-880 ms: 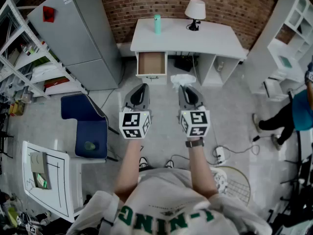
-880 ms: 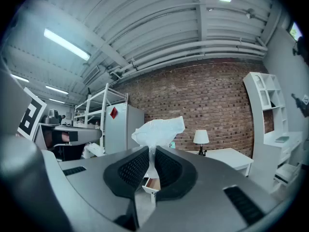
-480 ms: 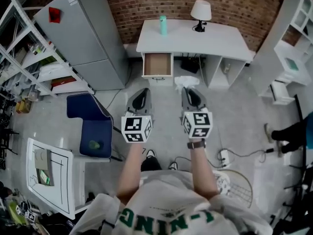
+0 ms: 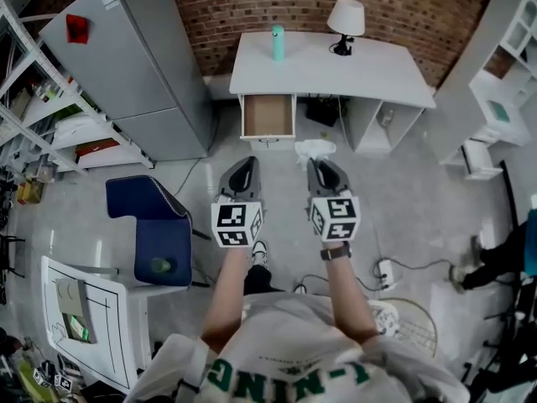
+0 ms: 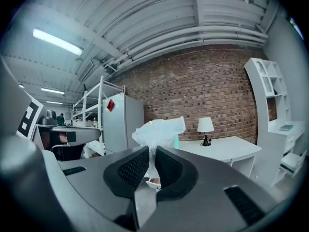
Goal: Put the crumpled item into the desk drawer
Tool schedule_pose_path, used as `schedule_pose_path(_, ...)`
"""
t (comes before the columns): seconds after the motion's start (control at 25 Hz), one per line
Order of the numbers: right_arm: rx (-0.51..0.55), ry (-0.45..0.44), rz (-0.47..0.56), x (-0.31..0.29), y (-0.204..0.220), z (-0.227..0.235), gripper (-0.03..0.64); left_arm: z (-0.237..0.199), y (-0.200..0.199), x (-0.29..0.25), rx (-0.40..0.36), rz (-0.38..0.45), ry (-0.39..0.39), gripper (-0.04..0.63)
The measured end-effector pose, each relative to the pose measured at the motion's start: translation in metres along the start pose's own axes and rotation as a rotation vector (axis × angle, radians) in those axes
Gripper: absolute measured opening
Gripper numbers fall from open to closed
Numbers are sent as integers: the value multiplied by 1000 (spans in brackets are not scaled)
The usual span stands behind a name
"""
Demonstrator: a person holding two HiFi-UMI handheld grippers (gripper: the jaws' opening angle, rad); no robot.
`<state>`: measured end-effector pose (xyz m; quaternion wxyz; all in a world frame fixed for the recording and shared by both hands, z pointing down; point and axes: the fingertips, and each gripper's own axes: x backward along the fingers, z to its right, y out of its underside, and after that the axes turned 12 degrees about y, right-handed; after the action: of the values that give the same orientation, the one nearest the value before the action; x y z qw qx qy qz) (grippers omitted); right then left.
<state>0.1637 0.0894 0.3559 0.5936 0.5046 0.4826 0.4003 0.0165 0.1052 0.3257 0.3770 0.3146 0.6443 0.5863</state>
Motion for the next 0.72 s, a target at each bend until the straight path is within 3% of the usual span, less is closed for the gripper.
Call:
schedule_pose_path(0.4, 29, 14, -24, -113, -18, -49, 28, -101, -9, -63, 6, -1, 72, 0)
schedule_pose_path(0.72, 24, 45, -93, -167, 3, -69, 28, -161, 13, -96, 50, -29, 106, -1)
